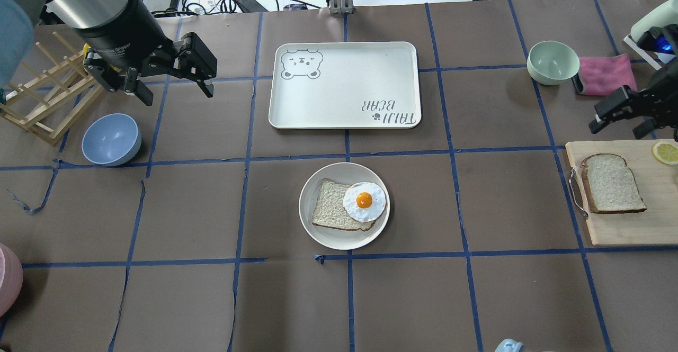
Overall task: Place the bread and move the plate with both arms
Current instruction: 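Move the right gripper to the bread slice on the wooden board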
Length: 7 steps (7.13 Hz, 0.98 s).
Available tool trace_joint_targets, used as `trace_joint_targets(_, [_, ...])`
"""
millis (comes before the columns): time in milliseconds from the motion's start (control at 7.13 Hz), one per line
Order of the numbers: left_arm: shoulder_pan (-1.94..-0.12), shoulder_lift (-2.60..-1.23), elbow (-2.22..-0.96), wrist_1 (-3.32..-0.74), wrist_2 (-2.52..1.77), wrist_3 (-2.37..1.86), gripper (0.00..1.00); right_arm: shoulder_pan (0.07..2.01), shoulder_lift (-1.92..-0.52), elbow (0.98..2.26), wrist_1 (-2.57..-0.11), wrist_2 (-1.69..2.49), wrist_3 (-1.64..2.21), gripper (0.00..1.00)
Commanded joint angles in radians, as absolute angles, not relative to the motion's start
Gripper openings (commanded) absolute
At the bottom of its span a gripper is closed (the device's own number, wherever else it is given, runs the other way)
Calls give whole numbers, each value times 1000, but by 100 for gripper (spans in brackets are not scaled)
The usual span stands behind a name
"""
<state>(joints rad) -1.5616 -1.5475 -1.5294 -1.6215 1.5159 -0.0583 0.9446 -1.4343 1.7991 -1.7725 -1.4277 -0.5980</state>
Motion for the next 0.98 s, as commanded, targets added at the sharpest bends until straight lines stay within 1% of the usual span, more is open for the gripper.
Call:
trace_joint_targets(0, [-1562, -1546, -1529, -1621, 1517, -58, 100, 829, -1320, 1816, -1902, -1430, -734, 100])
trace_joint_targets(280, [-1562, -1548, -1529, -1621, 1516, -58, 100, 781, -1231, 1816, -1936, -1428, -767, 100])
trace_joint_targets(421, [-1562, -1548, -1529, -1621, 1517, -58, 100, 781, -1215, 1818, -1960, -1428, -765, 100])
trace_joint_targets(701, [-1562, -1546, -1529, -1621, 1519, -58, 100, 781, -1200, 1821, -1960, -1425, -761, 92])
trace_joint_targets(841, [-1562, -1546, -1529, -1621, 1519, -58, 100, 781, -1197, 1842, -1963, -1424, -758, 89])
